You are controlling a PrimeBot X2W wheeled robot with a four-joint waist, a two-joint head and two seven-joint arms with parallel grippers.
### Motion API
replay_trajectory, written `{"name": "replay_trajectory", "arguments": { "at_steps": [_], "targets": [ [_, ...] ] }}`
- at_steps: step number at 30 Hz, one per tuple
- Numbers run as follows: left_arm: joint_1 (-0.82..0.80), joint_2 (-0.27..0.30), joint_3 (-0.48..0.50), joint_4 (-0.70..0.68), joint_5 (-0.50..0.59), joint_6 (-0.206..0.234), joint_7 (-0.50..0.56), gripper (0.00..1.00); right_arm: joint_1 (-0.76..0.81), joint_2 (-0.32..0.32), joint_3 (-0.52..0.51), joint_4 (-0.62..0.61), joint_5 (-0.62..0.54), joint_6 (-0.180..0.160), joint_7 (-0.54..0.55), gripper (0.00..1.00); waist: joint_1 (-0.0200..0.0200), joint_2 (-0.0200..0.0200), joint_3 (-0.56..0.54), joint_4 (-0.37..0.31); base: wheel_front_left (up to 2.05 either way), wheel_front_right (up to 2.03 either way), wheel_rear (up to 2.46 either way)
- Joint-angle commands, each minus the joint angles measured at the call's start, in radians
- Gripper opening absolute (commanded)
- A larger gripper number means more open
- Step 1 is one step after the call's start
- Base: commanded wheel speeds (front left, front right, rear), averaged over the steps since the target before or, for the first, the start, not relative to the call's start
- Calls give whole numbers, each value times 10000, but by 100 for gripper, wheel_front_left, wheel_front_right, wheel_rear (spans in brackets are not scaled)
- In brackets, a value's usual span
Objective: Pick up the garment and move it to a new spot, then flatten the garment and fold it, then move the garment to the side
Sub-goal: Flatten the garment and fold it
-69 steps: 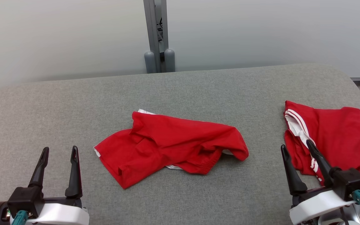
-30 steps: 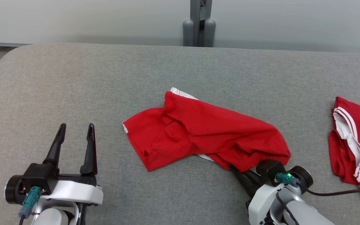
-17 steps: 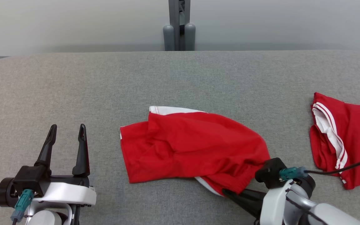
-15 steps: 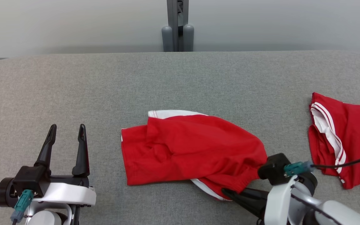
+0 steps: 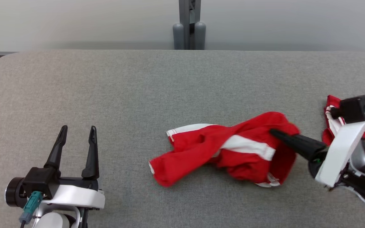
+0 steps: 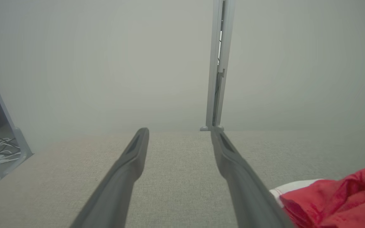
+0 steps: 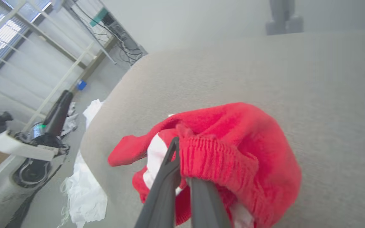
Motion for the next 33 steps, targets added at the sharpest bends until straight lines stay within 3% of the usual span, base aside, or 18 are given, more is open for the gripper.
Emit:
{"name": "replay_trajectory", "arguments": {
  "at_steps": [1, 4, 10, 11, 12, 20, 26, 33],
  "targets": [
    [-205, -64, -16, 48, 80, -67, -29, 100, -170, -50, -208, 1014, -56, 6, 114, 0, 0, -1, 130, 152, 0, 0, 0],
    [-287, -126, -46, 128, 134, -129, -29, 100, -350, 103, -284, 2398, -275, 7, 0, 0, 0, -1, 282, 278, 0, 0, 0],
    [-477, -245, 77, 192, 198, -231, -29, 100, -574, 374, 221, 3863, -574, 6, -648, 0, 0, -1, 541, 281, 0, 0, 0],
    [-494, -258, 85, 201, 228, -250, -29, 100, -609, 382, 262, 4024, -594, 6, -845, 38, 0, -1, 569, 267, 0, 0, 0],
    [-502, -273, 100, 214, 254, -267, -29, 100, -608, 403, 317, 4185, -574, 6, -969, 100, 0, -1, 586, 252, 0, 0, 0],
    [-562, -321, 269, 256, 402, -344, -29, 100, 89, 257, 501, 4237, -94, 6, -1929, 100, 0, -1, 500, 32, 0, 0, 0],
    [-274, -294, 429, 242, 513, -339, -29, 100, 1176, 28, 87, 3722, -68, 7, -3415, 100, 0, -1, 248, -191, 0, 0, 0],
    [12, -94, 548, 199, 662, -373, -30, 100, 1728, 181, -1012, 3104, -1686, 6, -6148, 100, 0, -1, -58, -440, 0, 0, 0]
  ]
}}
